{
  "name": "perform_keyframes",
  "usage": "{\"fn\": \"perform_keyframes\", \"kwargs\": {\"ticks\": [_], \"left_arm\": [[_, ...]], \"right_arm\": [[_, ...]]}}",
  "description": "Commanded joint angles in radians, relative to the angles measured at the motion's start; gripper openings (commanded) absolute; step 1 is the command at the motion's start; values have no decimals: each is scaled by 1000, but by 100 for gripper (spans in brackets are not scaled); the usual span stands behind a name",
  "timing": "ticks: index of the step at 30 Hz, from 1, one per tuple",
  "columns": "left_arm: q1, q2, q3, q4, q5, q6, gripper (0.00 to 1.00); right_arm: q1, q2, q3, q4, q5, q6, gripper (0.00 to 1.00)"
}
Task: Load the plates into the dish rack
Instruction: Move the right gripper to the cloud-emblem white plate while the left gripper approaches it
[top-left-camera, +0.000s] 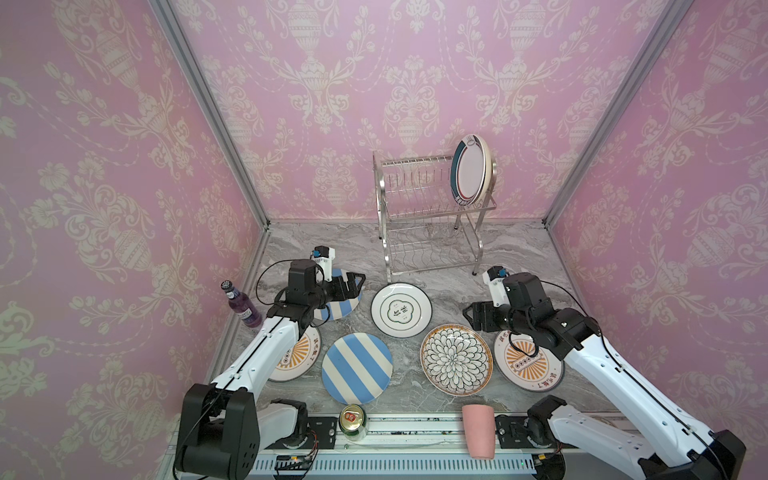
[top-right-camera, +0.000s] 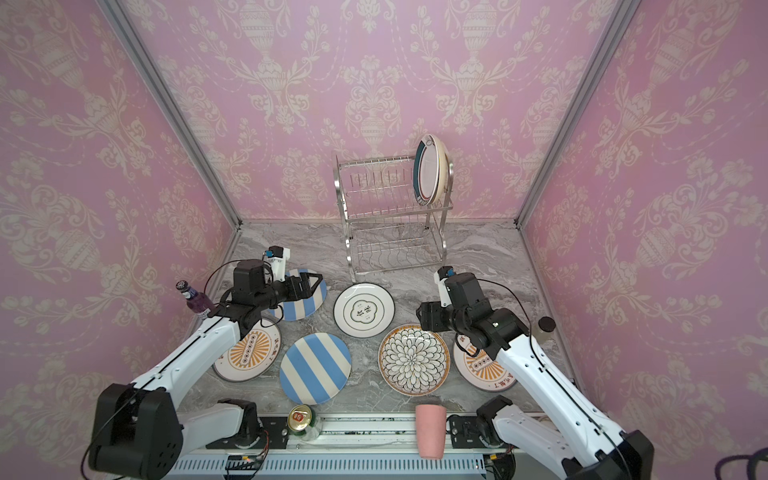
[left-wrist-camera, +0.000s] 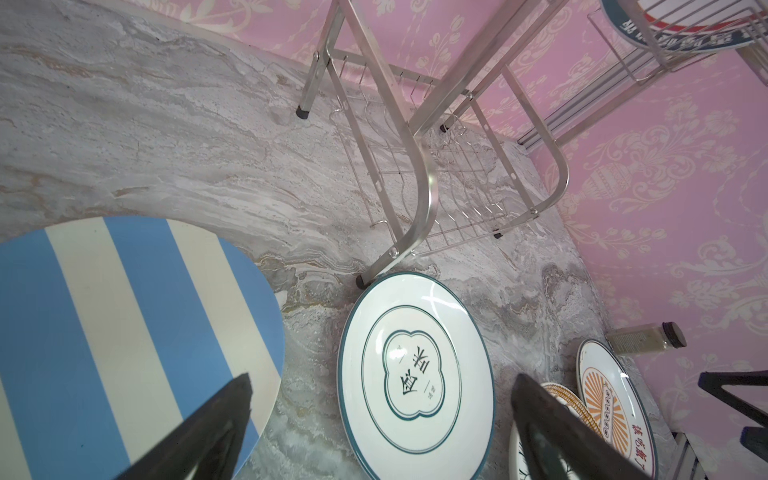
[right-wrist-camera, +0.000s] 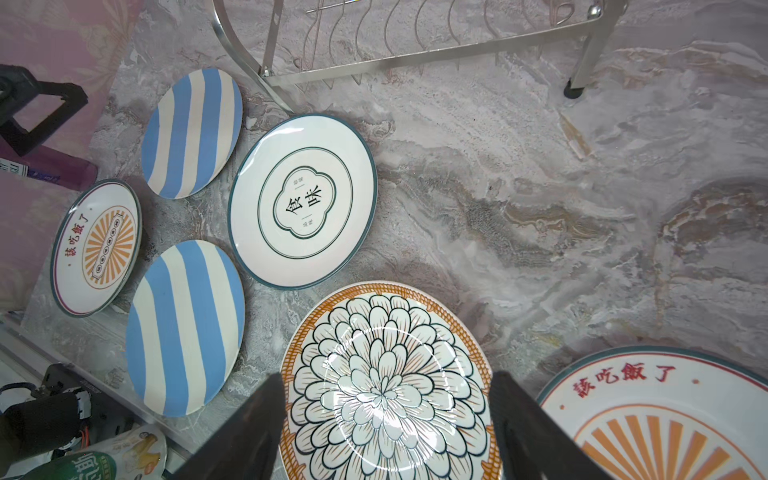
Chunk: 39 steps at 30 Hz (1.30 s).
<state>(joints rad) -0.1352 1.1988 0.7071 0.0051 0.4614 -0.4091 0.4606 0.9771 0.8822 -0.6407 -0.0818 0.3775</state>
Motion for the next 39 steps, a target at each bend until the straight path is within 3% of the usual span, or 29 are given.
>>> {"fn": "perform_keyframes", "kwargs": {"ticks": [1, 6, 14, 23, 39], "left_arm": [[0, -16, -24, -19, -30, -34, 99], [-1, -3, -40, -51, -33, -32, 99], [-9, 29, -105, 33, -56, -94, 99], [-57, 93, -113, 85, -80, -109, 99], [-139, 245, -129, 203, -58, -117, 99]], "right_arm": [[-2, 46, -37, 110, -58, 40, 80], [-8, 178, -75, 267, -201, 56, 79], [-28, 340, -55, 367, -225, 15, 76], [-60, 571, 36, 421, -336, -31, 71], [-87, 763, 87, 522, -427, -43, 64]]}}
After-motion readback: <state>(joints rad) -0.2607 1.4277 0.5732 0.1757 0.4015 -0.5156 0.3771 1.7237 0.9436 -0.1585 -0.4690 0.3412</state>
